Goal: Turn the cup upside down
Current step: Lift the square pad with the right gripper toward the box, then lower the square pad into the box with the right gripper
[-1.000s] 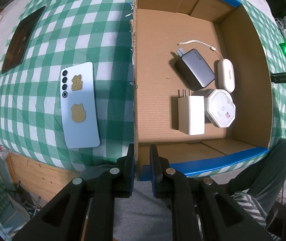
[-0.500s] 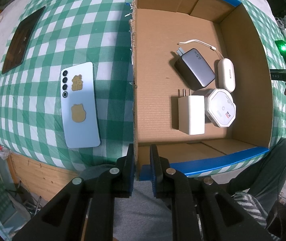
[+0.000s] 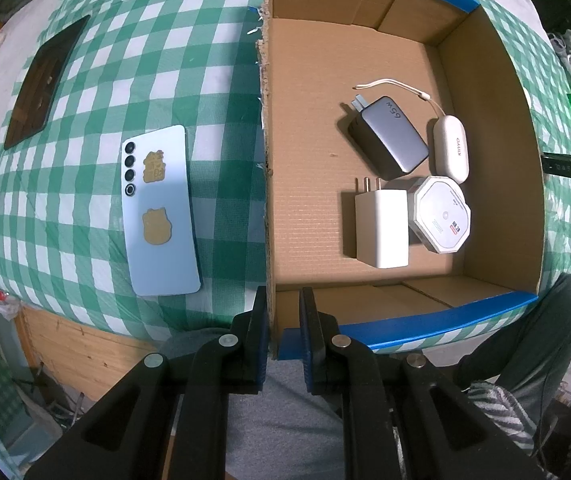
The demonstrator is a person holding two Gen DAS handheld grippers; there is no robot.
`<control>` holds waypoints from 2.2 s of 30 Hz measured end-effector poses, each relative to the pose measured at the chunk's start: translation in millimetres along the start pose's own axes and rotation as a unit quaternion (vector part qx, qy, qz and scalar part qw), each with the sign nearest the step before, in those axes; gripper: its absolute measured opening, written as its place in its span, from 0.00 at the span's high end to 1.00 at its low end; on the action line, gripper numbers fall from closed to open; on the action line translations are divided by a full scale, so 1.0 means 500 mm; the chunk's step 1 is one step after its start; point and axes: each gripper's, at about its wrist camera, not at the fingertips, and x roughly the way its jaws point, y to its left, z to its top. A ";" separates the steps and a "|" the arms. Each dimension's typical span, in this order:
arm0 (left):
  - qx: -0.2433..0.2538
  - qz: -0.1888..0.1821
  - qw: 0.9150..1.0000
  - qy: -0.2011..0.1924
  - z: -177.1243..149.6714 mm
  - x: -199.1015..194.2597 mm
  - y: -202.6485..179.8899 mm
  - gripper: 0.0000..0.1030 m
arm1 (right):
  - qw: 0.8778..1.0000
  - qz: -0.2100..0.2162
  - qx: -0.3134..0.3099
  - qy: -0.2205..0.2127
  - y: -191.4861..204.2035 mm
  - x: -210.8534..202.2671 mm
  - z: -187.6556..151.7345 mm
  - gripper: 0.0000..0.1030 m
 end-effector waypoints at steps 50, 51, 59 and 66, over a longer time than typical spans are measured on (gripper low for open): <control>0.008 0.001 1.000 -0.004 -0.003 -0.003 -0.013 0.88 | 0.985 0.063 -0.149 -0.058 0.416 -0.283 0.065 0.38; 0.008 0.001 1.000 -0.004 -0.004 -0.003 -0.013 0.88 | 0.986 0.061 -0.149 -0.053 0.419 -0.272 0.065 0.38; 0.009 0.001 1.000 -0.004 -0.003 -0.005 -0.012 0.88 | 0.987 0.050 -0.148 -0.029 0.432 -0.196 0.065 0.38; 0.010 0.000 1.000 -0.004 -0.003 -0.006 -0.013 0.88 | 0.986 0.039 -0.160 -0.020 0.437 -0.153 0.066 0.38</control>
